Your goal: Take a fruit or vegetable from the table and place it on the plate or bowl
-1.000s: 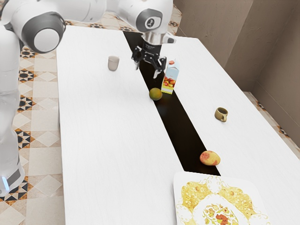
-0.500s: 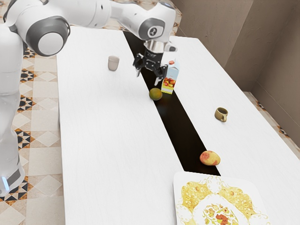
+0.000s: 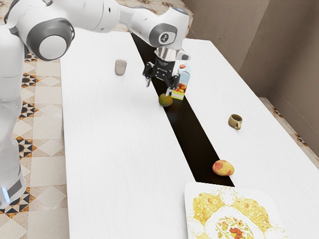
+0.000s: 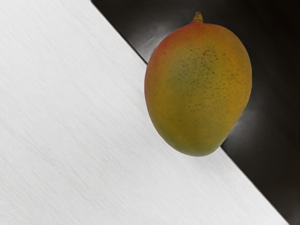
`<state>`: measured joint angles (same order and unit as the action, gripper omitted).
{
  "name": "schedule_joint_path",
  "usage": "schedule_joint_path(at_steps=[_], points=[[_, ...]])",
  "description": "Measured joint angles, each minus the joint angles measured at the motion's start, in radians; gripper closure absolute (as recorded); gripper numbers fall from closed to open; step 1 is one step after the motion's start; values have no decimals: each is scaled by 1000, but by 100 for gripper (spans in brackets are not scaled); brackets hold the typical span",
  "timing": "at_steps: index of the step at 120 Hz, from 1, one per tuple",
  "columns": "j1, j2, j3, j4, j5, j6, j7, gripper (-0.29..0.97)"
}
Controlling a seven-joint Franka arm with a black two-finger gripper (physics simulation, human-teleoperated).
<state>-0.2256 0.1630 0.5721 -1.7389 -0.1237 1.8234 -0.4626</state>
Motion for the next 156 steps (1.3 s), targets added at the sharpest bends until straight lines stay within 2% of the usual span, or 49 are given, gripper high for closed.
schedule_joint_path(at_steps=[42, 82, 156], points=[[3, 13, 0, 8, -8, 48, -2, 0], [44, 48, 2, 9, -1, 70, -3, 0], [46, 126, -11, 19, -50, 124, -3, 0]])
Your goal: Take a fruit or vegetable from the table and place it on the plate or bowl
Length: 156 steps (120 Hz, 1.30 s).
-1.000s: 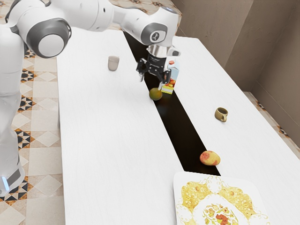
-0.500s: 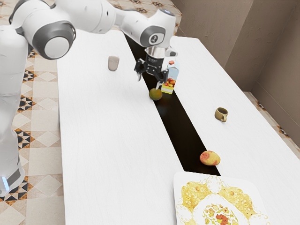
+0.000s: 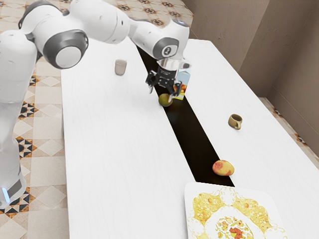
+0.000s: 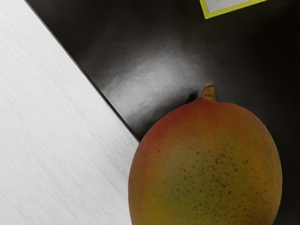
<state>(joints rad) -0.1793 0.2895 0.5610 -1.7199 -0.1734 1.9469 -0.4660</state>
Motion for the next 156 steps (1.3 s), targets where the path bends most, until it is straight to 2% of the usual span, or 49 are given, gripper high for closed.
schedule_joint_path(at_steps=[70, 89, 114, 145, 156], points=[[1, 59, -4, 32, -36, 35, 1, 1], [1, 70, -4, 32, -45, 47, 3, 15], [5, 71, 3, 43, -40, 56, 7, 40], [25, 65, 5, 49, -30, 59, 18, 44], [10, 2, 3, 49, -28, 35, 22, 47]])
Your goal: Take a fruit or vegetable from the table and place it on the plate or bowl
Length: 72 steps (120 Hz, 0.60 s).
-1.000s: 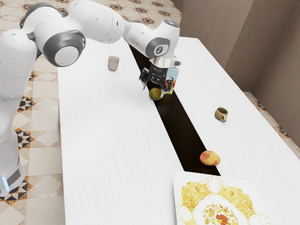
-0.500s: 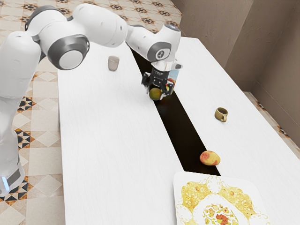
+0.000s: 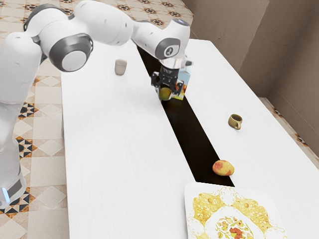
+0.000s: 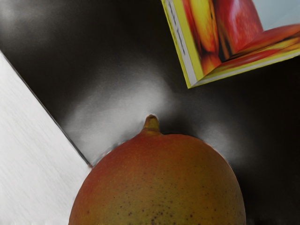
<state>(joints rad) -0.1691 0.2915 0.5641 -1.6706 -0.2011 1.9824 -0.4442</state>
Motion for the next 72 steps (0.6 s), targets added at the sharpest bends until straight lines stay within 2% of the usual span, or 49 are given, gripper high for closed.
schedule_joint_path(at_steps=[14, 31, 44, 53, 62, 72], points=[[-104, -171, -3, 0, 21, -76, 4, 47], [-359, -330, -6, -2, 75, -204, 5, 46], [-571, -385, -21, -2, 112, -285, -6, 46], [-648, -394, -109, -1, 125, -321, -21, 46], [-683, -394, -217, -1, 130, -343, -40, 46], [-695, -385, -274, 0, 130, -354, -60, 46]])
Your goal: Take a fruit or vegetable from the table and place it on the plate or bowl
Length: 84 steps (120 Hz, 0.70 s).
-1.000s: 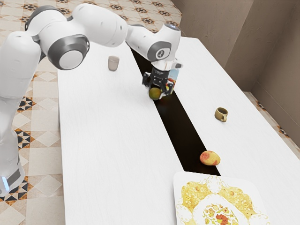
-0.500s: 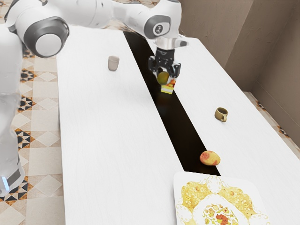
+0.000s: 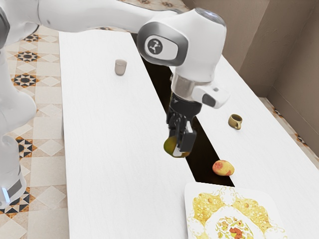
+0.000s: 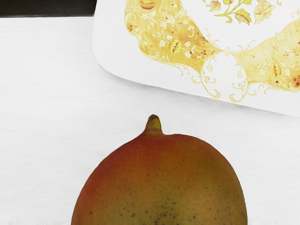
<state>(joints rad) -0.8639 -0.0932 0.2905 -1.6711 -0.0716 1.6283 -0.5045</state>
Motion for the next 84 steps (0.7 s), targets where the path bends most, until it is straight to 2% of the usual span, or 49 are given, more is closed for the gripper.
schedule_joint_path(at_steps=[18, 35, 50, 84], points=[[9, 63, -50, 8, -10, 15, -32, 46], [26, 161, -92, 103, -24, 62, -54, 47], [6, 189, -98, 115, -28, 122, -70, 47], [27, 242, -95, 116, -26, 267, -98, 47]])
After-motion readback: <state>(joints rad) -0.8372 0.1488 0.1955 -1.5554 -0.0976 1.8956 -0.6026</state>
